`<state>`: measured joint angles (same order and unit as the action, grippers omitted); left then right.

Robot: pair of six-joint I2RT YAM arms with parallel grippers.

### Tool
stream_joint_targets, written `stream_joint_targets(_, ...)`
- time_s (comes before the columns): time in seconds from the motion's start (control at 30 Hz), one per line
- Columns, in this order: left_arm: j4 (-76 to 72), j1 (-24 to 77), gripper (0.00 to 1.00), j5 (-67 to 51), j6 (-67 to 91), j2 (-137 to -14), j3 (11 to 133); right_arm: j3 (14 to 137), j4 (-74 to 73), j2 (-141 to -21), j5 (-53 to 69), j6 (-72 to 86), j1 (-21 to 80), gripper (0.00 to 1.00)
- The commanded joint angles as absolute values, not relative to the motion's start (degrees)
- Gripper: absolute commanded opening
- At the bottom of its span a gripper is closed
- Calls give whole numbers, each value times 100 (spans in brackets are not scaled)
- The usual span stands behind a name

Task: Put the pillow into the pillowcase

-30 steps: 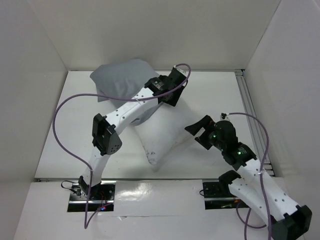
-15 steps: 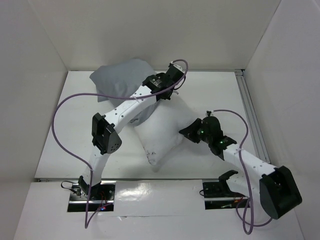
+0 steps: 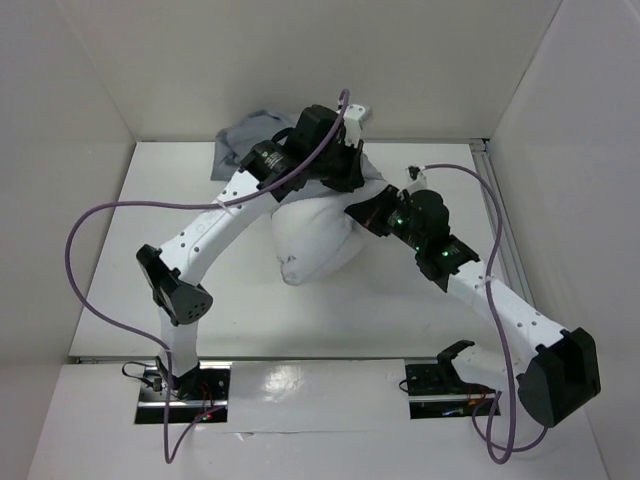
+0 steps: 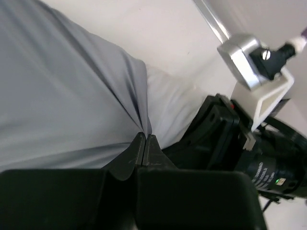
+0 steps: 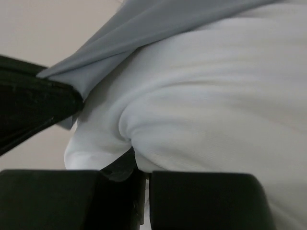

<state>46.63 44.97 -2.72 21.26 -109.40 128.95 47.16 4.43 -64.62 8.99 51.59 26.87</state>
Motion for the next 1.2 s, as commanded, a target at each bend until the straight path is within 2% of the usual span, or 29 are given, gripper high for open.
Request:
stream_joint_targets(0.0, 3797, 4720, 0, -2232, 3146, -10933, 12736, 4264, 1293, -6776, 369, 5370, 2488, 0)
stream_joint_targets(0.13, 3937, 4649, 0, -1935, 3208, -10934, 12683, 3885, 741, -6672, 211, 5222, 1856, 0)
stream_joint_targets(0.17, 4155, 4649, 6, -1864, 3095, -10812, 12735, 3885, 538, -6566, 281, 5090, 1498, 0)
stream_joint_targets(0.23, 4324, 4649, 29, -1523, 2945, -10645, 12735, 4138, -249, -6206, 448, 4835, 1136, 3)
stream_joint_targets(0.27, 4394, 4649, 43, -1364, 2770, -10522, 12666, 4270, -577, -6083, 448, 4538, 803, 13)
stream_joint_targets(0.3, 4516, 4649, 67, -1145, 2690, -10225, 12561, 4402, -876, -5856, 553, 4352, 643, 32)
stream_joint_targets(0.37, 4570, 4649, 78, -165, 2619, -9881, 11956, 4875, -1734, -5774, 694, 3939, 275, 86)
stream_joint_targets(0.4, 4623, 4649, 81, 155, 2619, -9679, 11649, 5061, -2045, -5714, 755, 3581, 203, 93)
stream_joint_targets(0.43, 4571, 4493, 79, 463, 2619, -9294, 11306, 5228, -2344, -5713, 817, 3412, 202, 97)
stream_joint_targets(0.47, 4509, 4430, 75, 1214, 2732, -9099, 10520, 5447, -2851, -5713, 817, 3288, 202, 100)
stream_joint_targets(0.53, 4360, 4307, 66, 1729, 2944, -8756, 9690, 5449, -3171, -5617, 888, 3138, 333, 100)
stream_joint_targets(0.57, 4029, 4246, 62, 2062, 3005, -8441, 8807, 5449, -3373, -5564, 949, 3138, 412, 100)
stream_joint_targets(0.63, 3544, 4184, 62, 2065, 3006, -8149, 7949, 5257, -3445, -5372, 949, 3365, 667, 100)
stream_joint_targets(0.67, 3264, 4184, 70, 2065, 3006, -7913, 7145, 5169, -3515, -5301, 1019, 3445, 738, 100)
stream_joint_targets(0.77, 2015, 4184, 78, 1891, 2918, -7778, 6025, 4800, -3446, -5115, 1133, 3787, 922, 100)
stream_joint_targets(0.9, 582, 4421, 78, 2135, 2506, -7831, 5241, 4449, -3166, -5062, 1589, 4025, 923, 100)
stream_joint_targets(1.0, 1, 4421, 77, 2206, 2233, -8164, 5186, 4185, -2613, -5010, 2135, 4341, 1080, 100)
stream_joint_targets(1.1, -376, 4369, 76, 2364, 1891, -8717, 5378, 3833, -2059, -5132, 2084, 4719, 1580, 100)
stream_joint_targets(1.17, -378, 4307, 76, 2364, 1837, -9016, 5563, 3832, -2004, -5316, 1664, 4903, 2291, 100)
